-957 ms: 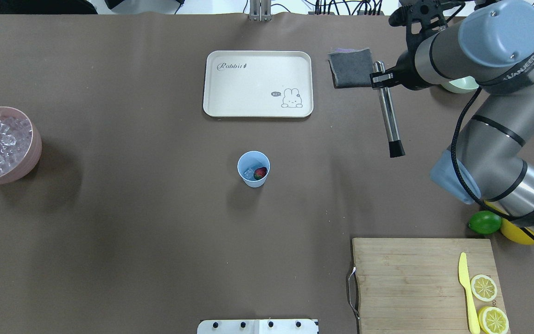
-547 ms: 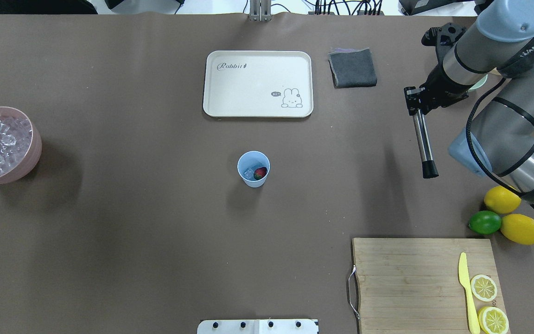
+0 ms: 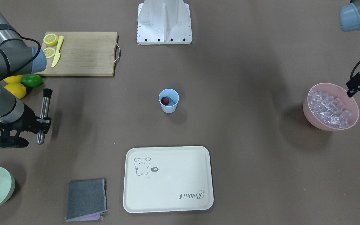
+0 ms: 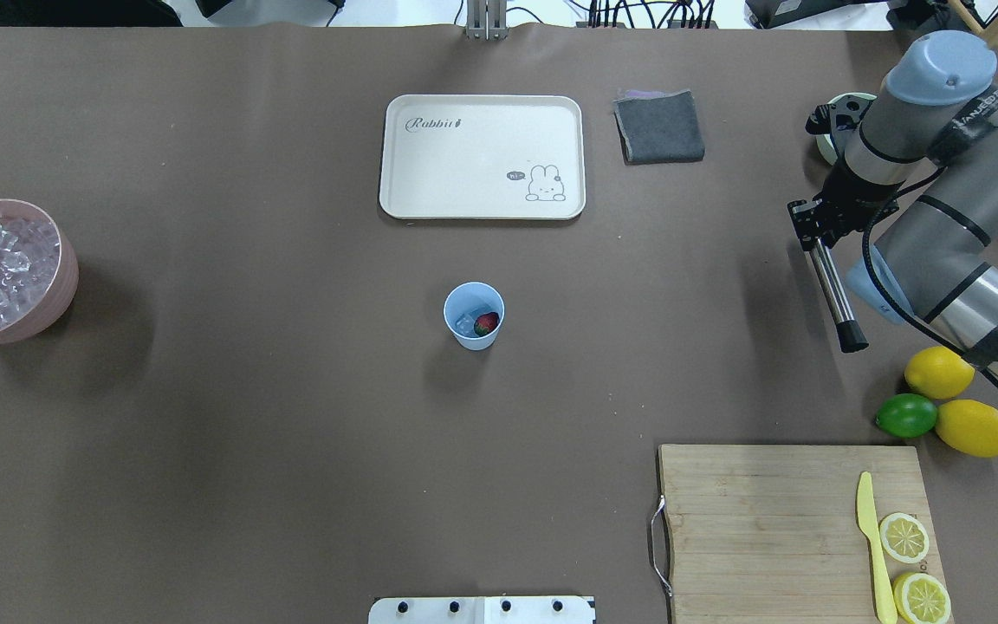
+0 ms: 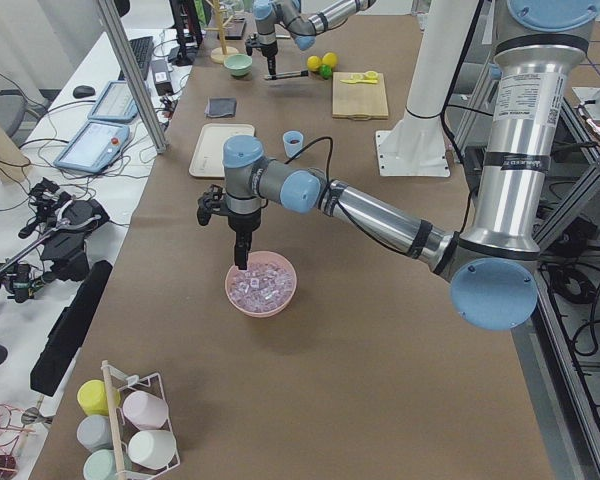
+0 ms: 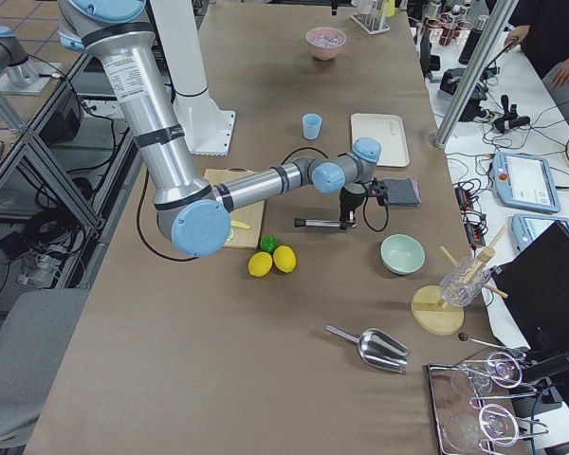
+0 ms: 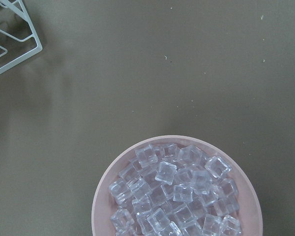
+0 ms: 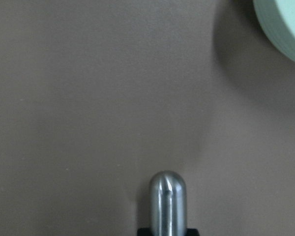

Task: Mash ice and strawberries in cup
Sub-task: 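Stand the muddler upright on the table and release it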

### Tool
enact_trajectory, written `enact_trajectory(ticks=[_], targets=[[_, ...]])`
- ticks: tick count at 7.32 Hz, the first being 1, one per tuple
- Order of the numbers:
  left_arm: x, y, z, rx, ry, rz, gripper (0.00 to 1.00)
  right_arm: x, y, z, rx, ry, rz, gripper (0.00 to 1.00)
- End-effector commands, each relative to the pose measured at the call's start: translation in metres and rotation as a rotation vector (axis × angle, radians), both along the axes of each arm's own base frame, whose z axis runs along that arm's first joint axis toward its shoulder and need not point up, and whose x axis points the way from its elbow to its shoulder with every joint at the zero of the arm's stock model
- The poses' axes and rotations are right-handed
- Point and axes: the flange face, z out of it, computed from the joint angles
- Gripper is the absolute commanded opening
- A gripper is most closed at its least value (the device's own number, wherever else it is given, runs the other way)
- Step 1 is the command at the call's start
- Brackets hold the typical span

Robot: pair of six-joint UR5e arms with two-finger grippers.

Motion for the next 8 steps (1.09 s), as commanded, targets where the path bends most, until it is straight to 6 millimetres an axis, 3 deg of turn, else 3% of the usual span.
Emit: enact_trajectory(ticks=[1, 2, 3, 4, 5, 6, 8], targets=[[0.0, 0.0, -0.001, 0.002, -0.001, 0.0, 0.98, 0.003, -0.011, 0.027, 0.021, -0.013, 0.003, 0.0], [0.0, 0.0, -0.001, 0.002, -0.001, 0.0, 0.98, 0.006, -0.012, 0.029, 0.012, -0.012, 0.01, 0.35], [0.0, 0.0, -0.003, 0.004, 0.0, -0.001, 0.98, 0.014, -0.016, 0.026, 0.011, -0.019, 0.024, 0.99], [0.0, 0.001, -0.005, 0.008, 0.002, -0.001, 0.98, 0.019, -0.017, 0.028, 0.013, -0.023, 0.024, 1.0], [0.0, 0.0, -0.006, 0.01, 0.002, -0.001, 0.98, 0.037, -0.022, 0.026, -0.002, -0.048, 0.041, 1.0], [0.001, -0.002, -0.004, 0.007, 0.002, 0.002, 0.98, 0.064, -0.025, 0.026, -0.026, -0.092, 0.062, 1.0], [0.002, -0.009, 0.002, 0.0, -0.001, 0.008, 0.98, 0.142, -0.02, 0.03, -0.002, -0.118, 0.114, 1.0]])
